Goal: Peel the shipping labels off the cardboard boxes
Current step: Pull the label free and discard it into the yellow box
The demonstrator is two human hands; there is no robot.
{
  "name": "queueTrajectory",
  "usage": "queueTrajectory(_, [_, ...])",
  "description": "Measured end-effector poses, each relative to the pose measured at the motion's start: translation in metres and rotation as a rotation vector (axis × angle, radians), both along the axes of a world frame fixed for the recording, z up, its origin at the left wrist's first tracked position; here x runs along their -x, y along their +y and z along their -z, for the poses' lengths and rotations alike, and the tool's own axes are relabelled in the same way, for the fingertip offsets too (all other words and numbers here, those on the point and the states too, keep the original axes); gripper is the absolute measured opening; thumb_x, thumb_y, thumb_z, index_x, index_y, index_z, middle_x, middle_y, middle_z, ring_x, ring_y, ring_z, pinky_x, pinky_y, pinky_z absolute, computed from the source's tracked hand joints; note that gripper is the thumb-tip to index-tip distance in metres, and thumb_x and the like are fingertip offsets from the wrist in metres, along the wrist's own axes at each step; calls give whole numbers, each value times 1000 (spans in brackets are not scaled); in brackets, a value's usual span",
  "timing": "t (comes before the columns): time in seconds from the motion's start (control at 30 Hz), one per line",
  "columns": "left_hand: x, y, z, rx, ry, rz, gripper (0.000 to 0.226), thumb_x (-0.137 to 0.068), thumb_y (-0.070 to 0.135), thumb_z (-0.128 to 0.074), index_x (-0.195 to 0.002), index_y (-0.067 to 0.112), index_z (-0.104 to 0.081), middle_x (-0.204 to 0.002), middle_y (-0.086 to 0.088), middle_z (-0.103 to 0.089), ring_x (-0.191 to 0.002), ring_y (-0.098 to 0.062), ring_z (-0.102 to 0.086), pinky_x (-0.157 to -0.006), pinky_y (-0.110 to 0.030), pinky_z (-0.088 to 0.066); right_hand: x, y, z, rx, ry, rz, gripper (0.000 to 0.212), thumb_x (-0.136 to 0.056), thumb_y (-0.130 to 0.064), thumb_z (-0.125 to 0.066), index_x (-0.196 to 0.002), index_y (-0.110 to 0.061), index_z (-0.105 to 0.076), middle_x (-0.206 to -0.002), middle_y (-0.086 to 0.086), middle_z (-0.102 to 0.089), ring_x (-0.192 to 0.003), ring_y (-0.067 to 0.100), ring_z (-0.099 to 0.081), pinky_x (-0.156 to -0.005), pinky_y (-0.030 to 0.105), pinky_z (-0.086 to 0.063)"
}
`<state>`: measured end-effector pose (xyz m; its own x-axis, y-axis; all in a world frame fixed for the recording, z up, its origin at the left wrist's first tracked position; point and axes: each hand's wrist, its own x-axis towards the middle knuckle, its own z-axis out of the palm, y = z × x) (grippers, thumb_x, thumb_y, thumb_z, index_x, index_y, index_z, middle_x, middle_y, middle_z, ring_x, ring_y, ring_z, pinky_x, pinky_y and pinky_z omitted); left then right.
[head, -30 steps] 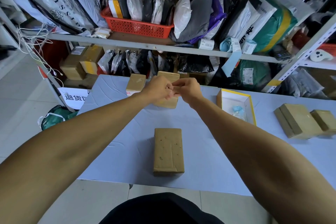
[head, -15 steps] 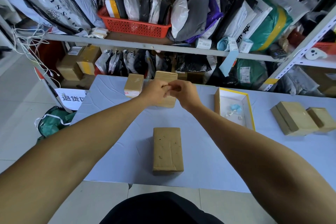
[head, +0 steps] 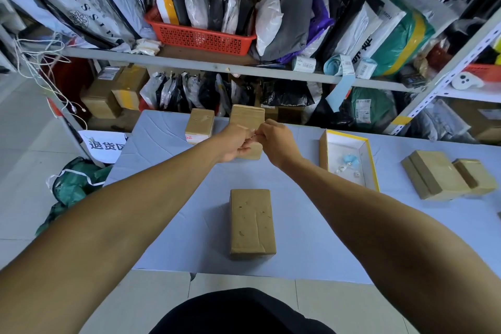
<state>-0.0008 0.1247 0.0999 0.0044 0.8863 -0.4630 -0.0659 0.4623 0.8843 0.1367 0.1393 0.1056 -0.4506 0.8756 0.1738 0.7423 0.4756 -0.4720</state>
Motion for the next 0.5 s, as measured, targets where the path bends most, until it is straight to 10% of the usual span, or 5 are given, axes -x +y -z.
queueTrajectory(0.3, [-49,26,-2,-492,776,433,14,-88,10,-63,-79,7,-73,-77,-5,-69,-74,-19,-59,-67,-30,-45,-78,28,-22,324,-143,47,22,-77,-21,-79,-96,-18,-68,-91,-1,-69,-91,21,-63,-77,36,-54])
queueTrajectory(0.5, [-147,67,-14,-641,1121,568,20,-80,17,-54,-60,21,-57,-76,-5,-63,-74,-30,-59,-61,-33,-46,-210,45,-24,205,-301,443,14,-88,-27,-62,-90,-14,-68,-99,8,-69,-98,30,-61,-79,34,-48])
